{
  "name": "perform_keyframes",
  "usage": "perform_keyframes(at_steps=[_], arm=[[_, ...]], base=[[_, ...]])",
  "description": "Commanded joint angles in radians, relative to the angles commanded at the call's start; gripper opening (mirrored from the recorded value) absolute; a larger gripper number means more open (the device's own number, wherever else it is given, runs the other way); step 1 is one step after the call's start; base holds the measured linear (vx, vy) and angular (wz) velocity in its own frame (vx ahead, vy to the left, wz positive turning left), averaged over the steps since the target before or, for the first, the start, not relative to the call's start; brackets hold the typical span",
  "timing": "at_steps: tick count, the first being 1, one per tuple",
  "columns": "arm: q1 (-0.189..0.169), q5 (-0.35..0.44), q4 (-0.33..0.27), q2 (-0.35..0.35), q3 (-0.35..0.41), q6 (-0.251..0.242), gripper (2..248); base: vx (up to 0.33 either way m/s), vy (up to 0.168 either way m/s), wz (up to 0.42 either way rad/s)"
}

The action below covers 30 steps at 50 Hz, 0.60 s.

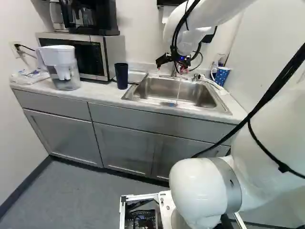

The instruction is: Rinse the cup and place it in the tray

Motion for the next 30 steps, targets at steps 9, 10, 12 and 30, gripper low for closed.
perform_keyframes(at_steps=[9, 10, 12, 30], arm=[[0.024, 0.0, 0.0, -0.023, -0.041, 0.0, 247], [0.027, 0.0, 0.0, -0.026, -0.046, 0.0, 247], [0.032, 0.0, 0.0, -0.031, -0.056, 0.0, 247], [0.083, 0.0, 0.0, -0.076, -0.137, 0.0, 247]], base=[[0.0, 0.0, 0.0], [0.0, 0.0, 0.0], [0.0, 0.0, 0.0], [0.0, 0.0, 0.0]])
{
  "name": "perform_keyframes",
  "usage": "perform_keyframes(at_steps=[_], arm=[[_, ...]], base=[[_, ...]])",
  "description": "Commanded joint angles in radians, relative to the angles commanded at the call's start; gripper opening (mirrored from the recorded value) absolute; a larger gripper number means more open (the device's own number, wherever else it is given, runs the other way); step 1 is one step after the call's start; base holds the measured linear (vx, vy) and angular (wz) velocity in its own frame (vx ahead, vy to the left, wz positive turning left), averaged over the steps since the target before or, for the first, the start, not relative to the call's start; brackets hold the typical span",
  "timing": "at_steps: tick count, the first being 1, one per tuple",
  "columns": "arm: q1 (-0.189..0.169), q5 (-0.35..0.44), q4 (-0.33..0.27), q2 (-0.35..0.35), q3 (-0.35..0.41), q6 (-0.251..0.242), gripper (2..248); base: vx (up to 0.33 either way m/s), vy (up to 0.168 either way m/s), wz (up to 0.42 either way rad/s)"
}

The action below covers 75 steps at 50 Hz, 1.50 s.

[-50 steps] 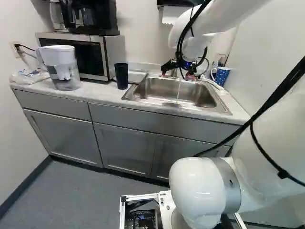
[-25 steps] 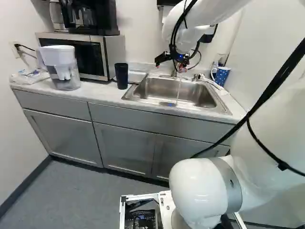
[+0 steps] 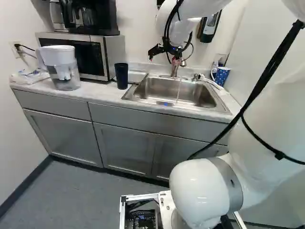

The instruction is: Rinse the cup and place it in the tray

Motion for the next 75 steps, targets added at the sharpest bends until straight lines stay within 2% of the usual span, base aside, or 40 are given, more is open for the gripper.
perform_keyframes(at_steps=[36, 75], arm=[[0.108, 0.0, 0.0, -0.066, -0.086, 0.0, 247], [0.224, 0.0, 0.0, -0.113, -0.132, 0.0, 247]], base=[[0.0, 0.0, 0.0], [0.0, 0.0, 0.0]])
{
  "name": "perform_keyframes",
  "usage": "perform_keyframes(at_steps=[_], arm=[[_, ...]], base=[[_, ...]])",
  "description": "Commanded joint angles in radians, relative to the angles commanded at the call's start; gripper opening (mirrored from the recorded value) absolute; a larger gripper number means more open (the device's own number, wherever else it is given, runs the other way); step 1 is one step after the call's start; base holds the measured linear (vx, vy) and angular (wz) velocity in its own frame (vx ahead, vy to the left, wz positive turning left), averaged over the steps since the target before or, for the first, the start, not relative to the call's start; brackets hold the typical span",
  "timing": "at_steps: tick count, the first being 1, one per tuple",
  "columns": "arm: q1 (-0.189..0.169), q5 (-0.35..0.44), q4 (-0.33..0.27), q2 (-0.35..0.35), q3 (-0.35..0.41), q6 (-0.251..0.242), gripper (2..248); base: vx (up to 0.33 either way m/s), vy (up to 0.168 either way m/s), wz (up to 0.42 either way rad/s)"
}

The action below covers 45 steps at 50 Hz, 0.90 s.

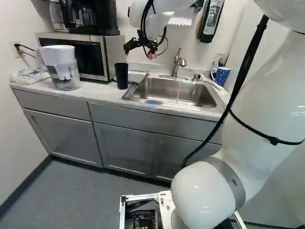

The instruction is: Rinse the cup and place it in the tray

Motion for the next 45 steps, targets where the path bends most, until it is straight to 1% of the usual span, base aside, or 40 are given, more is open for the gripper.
perform_keyframes(at_steps=[22, 33, 39, 45], arm=[[0.063, 0.0, 0.0, -0.034, -0.034, 0.0, 247], [0.095, 0.002, 0.0, -0.03, -0.03, 0.0, 247], [0.106, 0.006, 0.0, -0.024, -0.025, 0.0, 247], [0.11, 0.01, 0.0, -0.027, -0.024, 0.0, 247]], base=[[0.0, 0.0, 0.0], [0.0, 0.0, 0.0], [0.0, 0.0, 0.0], [0.0, 0.0, 0.0]])
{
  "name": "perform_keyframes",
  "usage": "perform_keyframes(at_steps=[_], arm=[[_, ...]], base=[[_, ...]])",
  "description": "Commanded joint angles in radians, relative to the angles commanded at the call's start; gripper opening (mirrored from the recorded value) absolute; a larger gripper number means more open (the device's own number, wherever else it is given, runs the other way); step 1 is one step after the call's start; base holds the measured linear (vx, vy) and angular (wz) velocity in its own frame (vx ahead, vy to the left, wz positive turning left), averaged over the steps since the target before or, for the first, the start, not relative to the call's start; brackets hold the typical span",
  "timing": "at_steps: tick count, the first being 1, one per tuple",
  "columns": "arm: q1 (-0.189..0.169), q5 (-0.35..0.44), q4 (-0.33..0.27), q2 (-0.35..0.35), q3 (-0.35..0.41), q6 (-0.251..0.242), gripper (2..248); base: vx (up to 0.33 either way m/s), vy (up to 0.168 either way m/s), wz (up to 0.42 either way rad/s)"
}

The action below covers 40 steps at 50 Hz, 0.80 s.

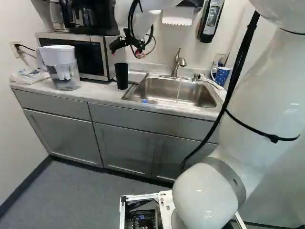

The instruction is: Rinse the cup and place it in the tray

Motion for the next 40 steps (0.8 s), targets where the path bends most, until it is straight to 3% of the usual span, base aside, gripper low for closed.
perform_keyframes(at_steps=[17, 40], arm=[[0.003, 0.024, 0.0, -0.018, 0.016, 0.0, 247], [0.036, 0.085, 0.0, -0.034, 0.05, 0.0, 247]], base=[[0.0, 0.0, 0.0], [0.0, 0.0, 0.0]])
